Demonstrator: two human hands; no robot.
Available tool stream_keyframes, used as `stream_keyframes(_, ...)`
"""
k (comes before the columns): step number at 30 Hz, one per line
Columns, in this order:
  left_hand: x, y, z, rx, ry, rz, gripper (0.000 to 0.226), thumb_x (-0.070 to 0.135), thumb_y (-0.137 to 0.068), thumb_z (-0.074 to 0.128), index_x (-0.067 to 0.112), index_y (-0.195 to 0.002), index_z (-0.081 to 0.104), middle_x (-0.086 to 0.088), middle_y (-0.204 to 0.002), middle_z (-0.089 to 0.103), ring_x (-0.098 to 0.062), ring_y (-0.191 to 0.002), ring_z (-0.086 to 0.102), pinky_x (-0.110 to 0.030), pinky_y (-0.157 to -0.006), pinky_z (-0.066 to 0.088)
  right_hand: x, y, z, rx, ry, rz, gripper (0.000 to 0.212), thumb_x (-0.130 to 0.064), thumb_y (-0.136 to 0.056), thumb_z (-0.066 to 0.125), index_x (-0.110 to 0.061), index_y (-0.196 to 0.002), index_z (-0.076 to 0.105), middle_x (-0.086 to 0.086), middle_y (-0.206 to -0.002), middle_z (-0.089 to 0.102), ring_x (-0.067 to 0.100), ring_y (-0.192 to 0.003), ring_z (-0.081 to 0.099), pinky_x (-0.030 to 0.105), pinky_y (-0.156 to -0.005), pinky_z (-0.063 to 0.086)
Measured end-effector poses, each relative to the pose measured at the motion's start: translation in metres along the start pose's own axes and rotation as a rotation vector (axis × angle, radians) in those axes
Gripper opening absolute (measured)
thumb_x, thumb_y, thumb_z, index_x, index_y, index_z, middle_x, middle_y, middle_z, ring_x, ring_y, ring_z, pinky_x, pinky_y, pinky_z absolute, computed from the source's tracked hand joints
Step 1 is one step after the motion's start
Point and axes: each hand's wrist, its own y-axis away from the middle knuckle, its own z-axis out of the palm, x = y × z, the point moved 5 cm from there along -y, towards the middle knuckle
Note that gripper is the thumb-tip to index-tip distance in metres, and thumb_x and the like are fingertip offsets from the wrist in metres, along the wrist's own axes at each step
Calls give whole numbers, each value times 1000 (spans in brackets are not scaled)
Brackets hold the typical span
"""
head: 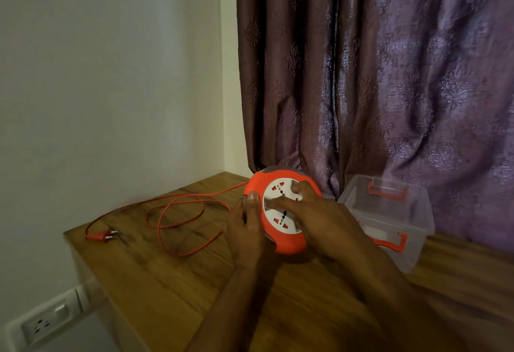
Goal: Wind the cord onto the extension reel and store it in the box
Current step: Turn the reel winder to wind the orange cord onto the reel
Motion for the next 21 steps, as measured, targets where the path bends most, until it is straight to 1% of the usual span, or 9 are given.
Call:
stream_keyframes(3,2,1,0,5,-4,-8,24,54,-87,47,38,-89,65,15,-77,74,-2,-68,73,-15,-51,53,1,0,0,48,-70,9,45,-38,-94,44,-58,-132,30,-3,-149,21,24,-116,50,37,-94,46)
stream_keyframes(6,4,1,0,1,-1,4,24,50,-89,48,34,-91,66,12,-82,73,-3,-67,72,-14,-49,52,4,-2,1,98,-55,30,58,-33,-89,54,-59,-133,26,-2,-136,33,24,-114,50,35,-87,47)
stream_keyframes(9,4,0,0,-7,-23,57,29,56,-84,47,36,-85,67,13,-73,75,-6,-67,73,-16,-51,54,9,-3,2,119,-71,73,62,-45,-85,58,-59,-134,23,-3,-133,39,22,-117,48,34,-87,45)
stream_keyframes(12,0,0,1,-13,-47,69,32,61,-84,47,37,-84,68,7,-80,76,-13,-72,74,-30,-59,61,13,-3,3,139,-91,123,64,-55,-79,59,-58,-134,25,-3,-137,43,22,-120,47,36,-89,43)
stream_keyframes(13,-1,0,1,-13,-58,72,34,63,-84,46,37,-86,67,8,-82,76,-12,-73,74,-31,-60,61,13,-4,3,148,-99,136,65,-57,-78,60,-57,-134,26,-3,-137,44,22,-120,47,37,-89,42)
stream_keyframes(15,-2,0,1,-11,-70,76,36,67,-82,45,38,-88,66,13,-81,75,-8,-73,73,-26,-59,60,13,-4,3,172,-115,158,67,-62,-75,60,-56,-133,28,-3,-132,49,22,-117,49,35,-85,41)
stream_keyframes(18,0,0,0,6,-76,99,55,71,-84,46,23,-94,70,2,-84,75,-15,-73,73,-23,-58,58,13,-4,5,209,-133,197,69,-68,-73,57,-54,-134,28,-4,-128,54,22,-113,52,35,-83,41)
stream_keyframes(19,1,0,0,10,-79,107,56,71,-84,47,20,-93,70,0,-84,75,-15,-74,73,-24,-59,58,13,-4,6,220,-141,217,70,-71,-73,54,-51,-135,28,-5,-128,55,22,-113,52,36,-85,42)
stream_keyframes(21,2,2,1,3,-83,99,54,71,-81,47,23,-93,70,1,-86,76,-15,-75,73,-34,-64,62,13,-2,9,267,-186,288,72,-76,-71,50,-47,-135,32,-3,-127,57,24,-111,55,37,-86,44)
